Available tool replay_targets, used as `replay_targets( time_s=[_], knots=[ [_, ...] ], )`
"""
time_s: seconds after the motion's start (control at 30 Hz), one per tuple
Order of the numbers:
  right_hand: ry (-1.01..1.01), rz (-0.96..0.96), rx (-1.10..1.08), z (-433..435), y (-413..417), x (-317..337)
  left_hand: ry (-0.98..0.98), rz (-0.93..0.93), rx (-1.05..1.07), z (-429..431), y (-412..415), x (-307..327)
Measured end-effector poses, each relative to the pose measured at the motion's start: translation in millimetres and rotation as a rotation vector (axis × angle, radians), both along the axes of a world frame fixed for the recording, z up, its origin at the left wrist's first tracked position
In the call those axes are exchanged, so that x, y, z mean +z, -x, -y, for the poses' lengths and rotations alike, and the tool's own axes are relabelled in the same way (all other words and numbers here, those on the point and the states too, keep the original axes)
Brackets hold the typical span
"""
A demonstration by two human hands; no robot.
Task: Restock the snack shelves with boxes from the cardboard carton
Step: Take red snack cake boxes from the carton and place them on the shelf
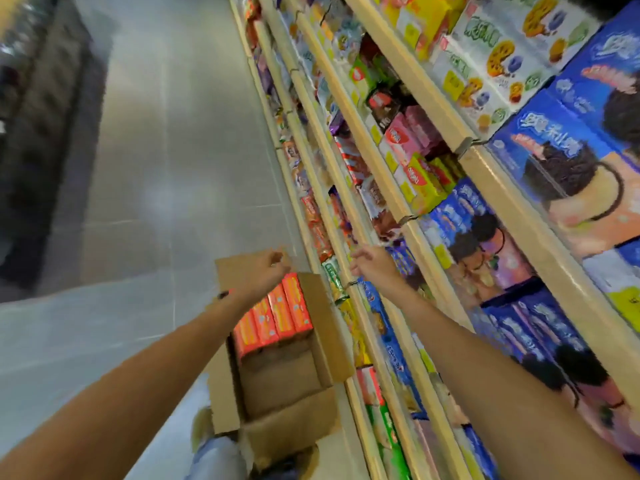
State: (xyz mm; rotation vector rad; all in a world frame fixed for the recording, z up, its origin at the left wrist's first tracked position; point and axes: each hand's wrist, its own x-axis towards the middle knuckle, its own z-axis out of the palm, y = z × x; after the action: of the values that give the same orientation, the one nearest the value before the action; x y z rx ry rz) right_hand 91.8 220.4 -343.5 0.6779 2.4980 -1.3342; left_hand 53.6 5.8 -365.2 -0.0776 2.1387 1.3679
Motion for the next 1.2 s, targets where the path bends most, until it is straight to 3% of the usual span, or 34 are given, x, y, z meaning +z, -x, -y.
replay_targets(
  time_s=[0.2,0.37,0.5,0.63,0.77,0.8,0.9,1.03,1.2],
  knots=[
    [-0.026,0.192,0.181,32.8,6.5,-92.5,0.236,0.101,0.172,68.5,-27.8,-86.9],
    [0.013,0.278,0.221,41.4,-3.7,-169.9,0.157,0.072,0.298,62.5,-45.1,-147.8],
    [-0.021,0.342,0.244,37.9,-14.3,-233.1,0.226,0.19,0.365,56.6,-66.9,-218.7],
    [-0.027,0.404,0.255,32.8,-20.8,-289.7,0.231,0.164,0.395,35.3,-85.9,-265.9],
    [-0.017,0.399,0.268,20.1,-25.7,-376.1,0.246,0.195,0.508,26.7,-91.3,-363.4],
    [-0.028,0.397,0.252,13.3,-24.6,-384.8,0.246,0.172,0.505,30.1,-88.7,-381.6],
    [-0.093,0.41,0.265,1.7,-28.2,-471.9,0.338,0.149,0.541,51.6,-91.5,-513.8],
    [-0.152,0.518,0.249,-11.4,-20.6,-573.1,0.471,0.243,0.53,59.8,-88.0,-548.8],
    [-0.33,0.453,0.136,-27.9,3.8,-645.6,0.441,0.215,0.579,84.7,-71.1,-614.6]
  ],
)
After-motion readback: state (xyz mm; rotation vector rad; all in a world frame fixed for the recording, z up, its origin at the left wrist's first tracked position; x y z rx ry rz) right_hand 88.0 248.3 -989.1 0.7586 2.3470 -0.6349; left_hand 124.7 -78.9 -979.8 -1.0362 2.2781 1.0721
